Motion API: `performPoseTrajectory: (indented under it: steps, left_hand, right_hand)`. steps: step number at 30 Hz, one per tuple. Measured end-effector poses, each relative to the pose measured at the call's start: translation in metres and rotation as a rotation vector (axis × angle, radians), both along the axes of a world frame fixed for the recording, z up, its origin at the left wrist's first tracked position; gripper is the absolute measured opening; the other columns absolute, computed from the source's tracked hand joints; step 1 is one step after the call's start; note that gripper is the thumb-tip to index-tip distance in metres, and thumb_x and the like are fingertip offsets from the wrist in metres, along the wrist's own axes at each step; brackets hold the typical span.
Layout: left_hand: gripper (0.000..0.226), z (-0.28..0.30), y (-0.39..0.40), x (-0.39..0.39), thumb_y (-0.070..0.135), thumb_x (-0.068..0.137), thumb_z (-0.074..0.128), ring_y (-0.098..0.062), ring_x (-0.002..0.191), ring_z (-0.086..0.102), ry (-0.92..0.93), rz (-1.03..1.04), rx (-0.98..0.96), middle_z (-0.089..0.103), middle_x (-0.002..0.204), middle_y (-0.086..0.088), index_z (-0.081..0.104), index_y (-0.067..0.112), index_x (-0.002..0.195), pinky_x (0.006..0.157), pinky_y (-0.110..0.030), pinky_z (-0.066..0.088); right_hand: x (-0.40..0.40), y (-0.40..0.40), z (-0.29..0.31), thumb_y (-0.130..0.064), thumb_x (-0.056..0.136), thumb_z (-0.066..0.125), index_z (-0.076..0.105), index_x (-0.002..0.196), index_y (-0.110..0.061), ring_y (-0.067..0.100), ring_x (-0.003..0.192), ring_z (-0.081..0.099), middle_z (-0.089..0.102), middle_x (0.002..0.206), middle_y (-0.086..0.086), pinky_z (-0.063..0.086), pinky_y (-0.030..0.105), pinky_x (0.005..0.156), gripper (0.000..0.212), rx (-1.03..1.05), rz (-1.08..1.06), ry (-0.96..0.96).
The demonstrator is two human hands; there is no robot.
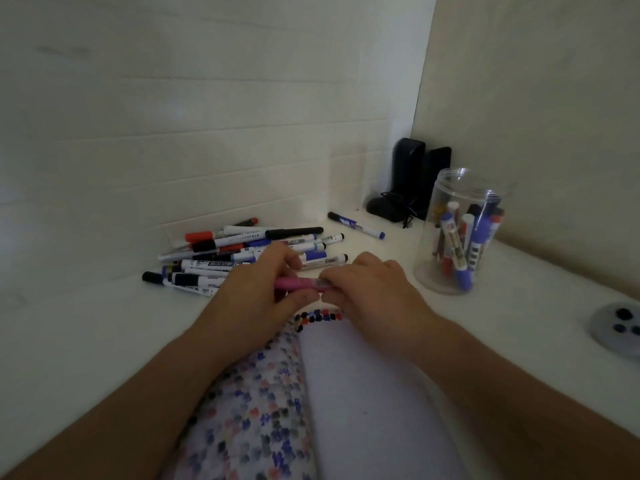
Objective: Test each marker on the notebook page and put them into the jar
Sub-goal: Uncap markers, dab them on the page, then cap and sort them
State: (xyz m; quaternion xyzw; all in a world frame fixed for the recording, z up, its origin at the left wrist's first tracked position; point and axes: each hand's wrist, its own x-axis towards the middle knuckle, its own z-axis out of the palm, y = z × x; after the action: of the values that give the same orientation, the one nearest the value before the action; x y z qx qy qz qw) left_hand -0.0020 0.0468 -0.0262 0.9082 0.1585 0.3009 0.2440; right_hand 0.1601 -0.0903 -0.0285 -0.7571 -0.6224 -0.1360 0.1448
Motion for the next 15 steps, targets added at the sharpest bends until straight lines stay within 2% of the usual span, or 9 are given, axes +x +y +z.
performPoseTrajectory:
  steps: [2,5,7,9,11,13,15]
  left_hand:
    - [0.035,0.003,-0.003,0.000,0.044,0.085,0.076,0.003,0.084,0.065,-0.094,0.018,-0.070,0.071,0.087,0.018,0.048,0.039,0.105,0.072,-0.013,0.050]
    - [0.033,0.005,-0.010,0.002,0.038,0.088,0.073,-0.003,0.085,0.066,-0.138,-0.025,-0.137,0.071,0.093,0.021,0.050,0.039,0.112,0.073,-0.015,0.050]
    - [0.033,0.004,-0.014,0.003,0.040,0.091,0.067,-0.008,0.088,0.065,-0.120,-0.084,-0.100,0.067,0.096,0.017,0.052,0.039,0.120,0.072,-0.018,0.051]
    - [0.031,0.003,-0.015,0.003,0.048,0.092,0.058,-0.010,0.087,0.064,-0.100,-0.107,-0.061,0.065,0.096,0.015,0.050,0.041,0.122,0.071,-0.020,0.051]
    - [0.028,0.002,-0.014,0.002,0.052,0.093,0.051,-0.010,0.085,0.062,-0.081,-0.100,-0.033,0.064,0.096,0.017,0.051,0.041,0.119,0.070,-0.020,0.050]
    - [0.015,0.001,-0.010,0.000,0.044,0.096,0.056,-0.009,0.083,0.060,-0.059,-0.080,-0.013,0.064,0.090,0.017,0.058,0.037,0.109,0.068,-0.019,0.048]
    - [0.007,0.001,-0.004,-0.001,0.037,0.096,0.062,-0.005,0.082,0.060,-0.020,-0.051,-0.006,0.063,0.086,0.019,0.059,0.036,0.102,0.066,-0.015,0.045]
  right_hand:
    - [0.008,-0.002,-0.003,-0.060,0.097,0.042,0.067,0.111,-0.037,0.014,0.098,0.038,0.052,0.100,-0.014,0.038,0.039,0.079,0.036,0.094,0.006,0.089]
    - [0.018,-0.010,0.001,-0.061,0.093,0.048,0.073,0.115,-0.034,0.013,0.091,0.036,0.045,0.090,-0.010,0.034,0.036,0.071,0.042,0.198,-0.046,0.215]
    - [0.019,-0.016,0.003,-0.062,0.094,0.046,0.071,0.115,-0.035,0.012,0.093,0.039,0.046,0.092,-0.012,0.039,0.036,0.075,0.042,0.155,-0.037,0.286]
    - [0.018,-0.019,0.002,-0.061,0.095,0.046,0.069,0.108,-0.036,0.011,0.092,0.046,0.052,0.096,-0.015,0.044,0.037,0.078,0.037,0.066,0.007,0.229]
    - [0.018,-0.022,0.003,-0.054,0.097,0.055,0.068,0.097,-0.036,0.005,0.082,0.053,0.060,0.086,-0.015,0.047,0.035,0.074,0.022,-0.010,0.047,0.238]
    - [0.017,-0.027,0.011,-0.046,0.095,0.068,0.071,0.096,-0.038,0.003,0.074,0.061,0.067,0.078,-0.013,0.049,0.028,0.067,0.008,0.020,0.035,0.400]
    - [0.015,-0.032,0.019,-0.038,0.084,0.082,0.074,0.098,-0.037,0.004,0.064,0.065,0.072,0.079,-0.013,0.054,0.022,0.059,0.016,0.205,0.005,0.740]
